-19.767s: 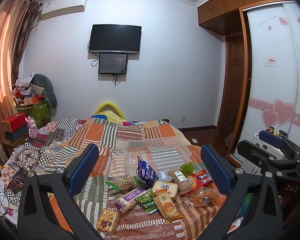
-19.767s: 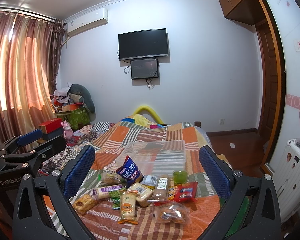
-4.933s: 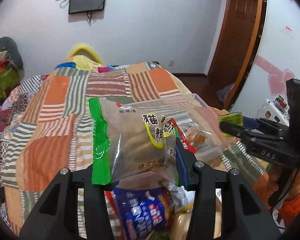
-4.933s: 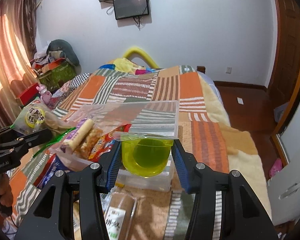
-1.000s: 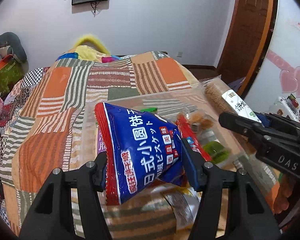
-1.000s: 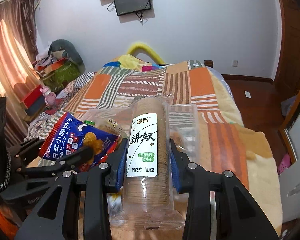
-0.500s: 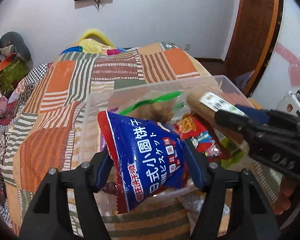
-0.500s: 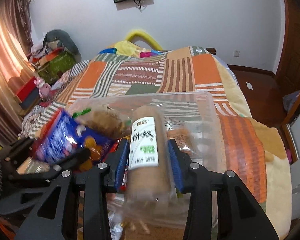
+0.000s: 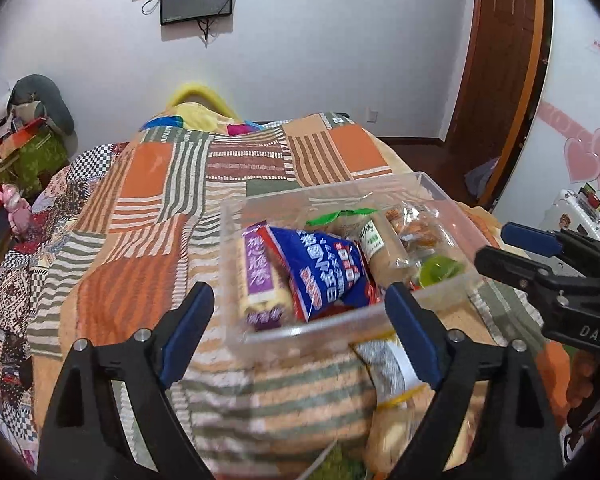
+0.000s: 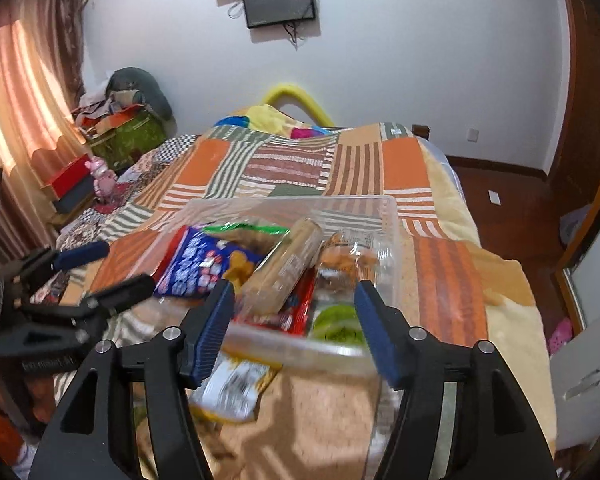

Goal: Organize snacks
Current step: 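Carry the blue biscuit bag and cracker roll over the clear box and release both, then grasp the green pea bag with the left gripper while the right grasps the bread loaf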

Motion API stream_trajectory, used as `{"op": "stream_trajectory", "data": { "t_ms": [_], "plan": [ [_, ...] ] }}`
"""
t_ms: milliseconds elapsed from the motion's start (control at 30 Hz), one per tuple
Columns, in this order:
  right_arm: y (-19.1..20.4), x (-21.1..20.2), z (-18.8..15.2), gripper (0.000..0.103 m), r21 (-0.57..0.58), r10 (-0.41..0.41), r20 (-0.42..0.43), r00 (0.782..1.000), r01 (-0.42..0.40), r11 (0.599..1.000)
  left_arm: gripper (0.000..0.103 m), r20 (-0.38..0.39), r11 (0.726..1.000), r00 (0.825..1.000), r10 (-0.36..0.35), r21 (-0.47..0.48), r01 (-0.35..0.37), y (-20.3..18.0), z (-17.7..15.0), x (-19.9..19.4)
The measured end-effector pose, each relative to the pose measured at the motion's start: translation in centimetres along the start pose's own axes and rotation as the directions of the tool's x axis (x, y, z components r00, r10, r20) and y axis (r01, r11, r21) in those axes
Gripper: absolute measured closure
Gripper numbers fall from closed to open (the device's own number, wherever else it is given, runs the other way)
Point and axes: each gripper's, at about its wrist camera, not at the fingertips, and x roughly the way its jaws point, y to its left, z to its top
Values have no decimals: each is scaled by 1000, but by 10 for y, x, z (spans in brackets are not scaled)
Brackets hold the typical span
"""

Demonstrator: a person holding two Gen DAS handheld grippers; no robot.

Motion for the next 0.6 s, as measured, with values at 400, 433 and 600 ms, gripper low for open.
{"op": "stream_trajectory", "data": {
  "t_ms": [400, 433, 600],
  "plan": [
    [27, -8, -54, 37, -8, 112, -82, 990, -113, 994, 11, -79, 1000, 997, -8, -14, 7, 21, -61, -30],
    [31, -4, -59, 37, -15, 118, -101, 988, -121, 993, 11, -97, 1000, 995, -10, -14, 9, 23, -68, -30],
    [44, 7, -77, 37, -41, 138, -171, 976, -147, 988, 11, -168, 1000, 986, -7, -20, 3, 31, -100, -25]
  ]
}}
